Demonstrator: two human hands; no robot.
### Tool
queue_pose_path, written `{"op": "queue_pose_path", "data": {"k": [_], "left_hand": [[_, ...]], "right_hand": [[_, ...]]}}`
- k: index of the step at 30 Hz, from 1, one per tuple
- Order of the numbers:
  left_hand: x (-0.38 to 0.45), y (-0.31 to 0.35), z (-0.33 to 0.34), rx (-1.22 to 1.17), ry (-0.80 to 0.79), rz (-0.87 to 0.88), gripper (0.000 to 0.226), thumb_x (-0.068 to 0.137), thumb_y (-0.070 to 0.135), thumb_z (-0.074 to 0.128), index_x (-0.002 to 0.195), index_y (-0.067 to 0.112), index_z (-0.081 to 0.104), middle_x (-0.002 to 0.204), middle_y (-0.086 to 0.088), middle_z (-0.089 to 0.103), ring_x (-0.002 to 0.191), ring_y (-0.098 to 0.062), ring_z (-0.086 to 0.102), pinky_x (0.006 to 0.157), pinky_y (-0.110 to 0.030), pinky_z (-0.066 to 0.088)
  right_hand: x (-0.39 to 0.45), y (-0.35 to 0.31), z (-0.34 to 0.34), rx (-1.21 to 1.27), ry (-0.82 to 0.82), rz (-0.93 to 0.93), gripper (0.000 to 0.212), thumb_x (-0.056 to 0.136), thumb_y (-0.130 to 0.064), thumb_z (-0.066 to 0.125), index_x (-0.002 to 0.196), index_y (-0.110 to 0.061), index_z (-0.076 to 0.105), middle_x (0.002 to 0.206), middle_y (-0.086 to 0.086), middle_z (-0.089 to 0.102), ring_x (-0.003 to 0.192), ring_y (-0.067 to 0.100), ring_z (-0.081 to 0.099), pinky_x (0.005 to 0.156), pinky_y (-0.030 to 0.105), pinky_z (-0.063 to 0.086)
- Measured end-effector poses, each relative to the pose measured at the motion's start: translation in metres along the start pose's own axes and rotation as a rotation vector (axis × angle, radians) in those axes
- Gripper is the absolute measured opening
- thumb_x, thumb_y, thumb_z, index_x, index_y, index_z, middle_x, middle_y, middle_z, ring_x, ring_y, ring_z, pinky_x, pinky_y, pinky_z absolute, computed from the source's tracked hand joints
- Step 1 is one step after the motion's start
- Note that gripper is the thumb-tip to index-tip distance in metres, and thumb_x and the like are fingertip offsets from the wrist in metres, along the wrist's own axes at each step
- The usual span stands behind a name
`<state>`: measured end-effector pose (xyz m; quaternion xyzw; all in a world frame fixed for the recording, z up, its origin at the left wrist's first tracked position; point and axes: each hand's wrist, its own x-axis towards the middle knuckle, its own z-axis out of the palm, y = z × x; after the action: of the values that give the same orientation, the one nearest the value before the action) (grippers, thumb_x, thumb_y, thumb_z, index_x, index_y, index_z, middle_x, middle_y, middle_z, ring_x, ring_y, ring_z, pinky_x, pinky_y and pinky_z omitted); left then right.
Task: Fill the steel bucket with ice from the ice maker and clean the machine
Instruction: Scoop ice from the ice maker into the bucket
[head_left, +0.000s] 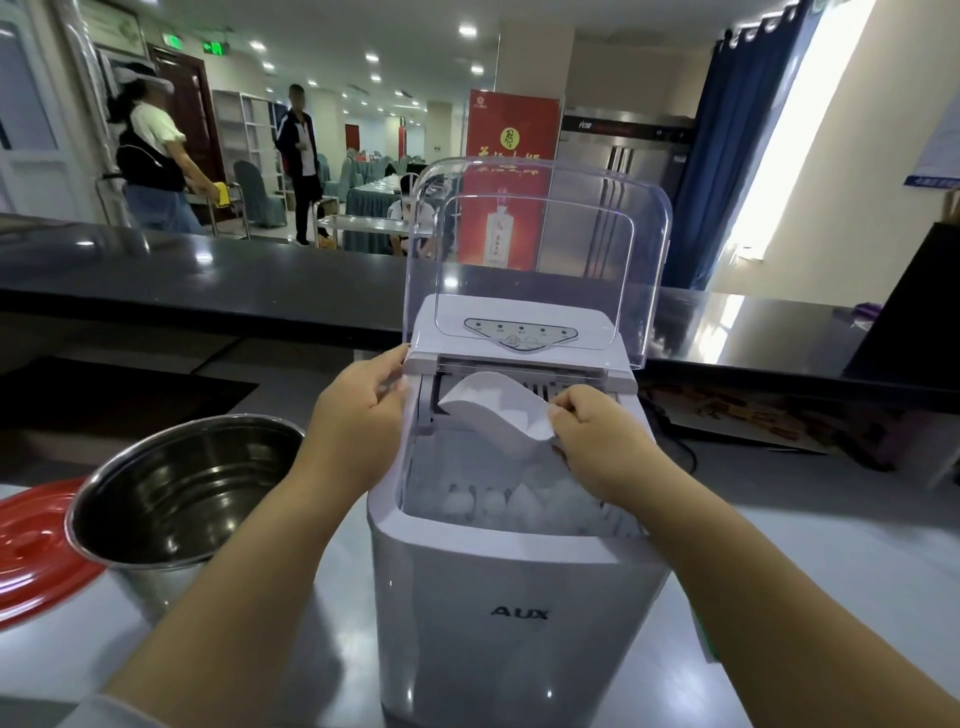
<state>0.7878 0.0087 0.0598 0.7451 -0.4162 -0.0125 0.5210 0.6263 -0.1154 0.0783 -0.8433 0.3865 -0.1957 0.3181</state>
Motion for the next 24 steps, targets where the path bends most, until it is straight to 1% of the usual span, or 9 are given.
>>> {"op": "queue_pose_path", "data": {"k": [4,7,11,13,15,17,19,20,24], "left_hand": [[-0.006,0.0,0.0,-0.008,0.032,-0.003,0.039,0.099,0.015,0.04,0.135,0.025,0.05,0.126,0.0,0.057,0.106,-0.012,0.049,0.088,-0.026,0.039],[-0.012,-0.001,-0.001,-0.019,0.062,-0.024,0.037,0.099,0.013,0.041,0.132,0.022,0.053,0.122,-0.001,0.06,0.105,-0.016,0.053,0.086,-0.028,0.042],[-0.019,-0.008,-0.003,0.047,0.123,-0.016,0.032,0.098,0.017,0.044,0.128,0.019,0.055,0.12,0.001,0.06,0.098,-0.01,0.052,0.075,-0.017,0.041],[-0.025,-0.01,-0.006,0.057,0.155,-0.012,0.031,0.098,0.018,0.045,0.127,0.018,0.056,0.117,0.003,0.059,0.097,-0.009,0.052,0.071,-0.011,0.039],[-0.032,-0.01,-0.011,0.062,0.186,-0.015,0.029,0.098,0.019,0.046,0.125,0.017,0.057,0.112,0.007,0.057,0.097,-0.009,0.052,0.069,-0.009,0.037],[-0.036,-0.011,-0.018,0.066,0.214,-0.016,0.026,0.097,0.02,0.048,0.121,0.017,0.059,0.108,0.008,0.058,0.096,-0.01,0.055,0.068,-0.009,0.038],[-0.039,-0.014,-0.028,0.046,0.245,-0.017,0.021,0.095,0.019,0.052,0.113,0.021,0.062,0.101,0.008,0.063,0.087,-0.011,0.06,0.063,-0.012,0.044],[-0.039,-0.017,-0.035,0.032,0.257,-0.017,0.018,0.094,0.019,0.054,0.108,0.023,0.063,0.097,0.009,0.065,0.085,-0.01,0.062,0.065,-0.017,0.049],[-0.039,-0.032,-0.058,0.008,0.252,-0.032,0.014,0.092,0.02,0.058,0.104,0.026,0.063,0.092,0.01,0.066,0.089,-0.012,0.064,0.081,-0.035,0.053]], "right_hand": [[-0.003,0.0,0.0,0.019,-0.004,0.001,0.022,0.1,-0.024,0.035,0.087,-0.014,0.05,0.078,0.004,0.055,0.069,0.02,0.046,0.058,0.03,0.037],[-0.005,0.001,-0.001,0.072,-0.02,0.008,0.022,0.1,-0.019,0.034,0.087,-0.015,0.051,0.075,0.002,0.055,0.066,0.019,0.047,0.054,0.027,0.037],[-0.011,0.0,-0.002,0.125,-0.049,-0.017,0.021,0.1,-0.016,0.035,0.093,-0.016,0.055,0.076,-0.001,0.059,0.06,0.012,0.05,0.045,0.019,0.037],[-0.014,-0.004,-0.002,0.199,-0.058,-0.025,0.02,0.1,-0.015,0.038,0.093,-0.015,0.056,0.079,-0.001,0.06,0.054,0.003,0.052,0.04,0.013,0.036],[-0.017,-0.01,-0.001,0.301,-0.066,-0.035,0.02,0.1,-0.014,0.041,0.089,-0.016,0.058,0.08,0.002,0.061,0.044,-0.004,0.052,0.037,0.009,0.034],[-0.02,-0.016,0.0,0.349,-0.073,-0.051,0.023,0.099,-0.013,0.043,0.084,-0.019,0.059,0.081,0.005,0.063,0.044,-0.002,0.051,0.038,0.009,0.035],[-0.021,-0.023,0.002,0.342,-0.07,-0.078,0.025,0.099,-0.014,0.044,0.081,-0.021,0.061,0.079,0.006,0.065,0.052,0.007,0.049,0.04,0.012,0.035],[-0.021,-0.027,0.004,0.346,-0.069,-0.089,0.026,0.099,-0.015,0.045,0.081,-0.022,0.062,0.076,0.005,0.066,0.053,0.009,0.047,0.041,0.013,0.035],[-0.017,-0.049,0.016,0.359,-0.069,-0.129,0.023,0.099,-0.016,0.046,0.085,-0.022,0.064,0.072,0.003,0.067,0.055,0.011,0.046,0.041,0.012,0.035]]}}
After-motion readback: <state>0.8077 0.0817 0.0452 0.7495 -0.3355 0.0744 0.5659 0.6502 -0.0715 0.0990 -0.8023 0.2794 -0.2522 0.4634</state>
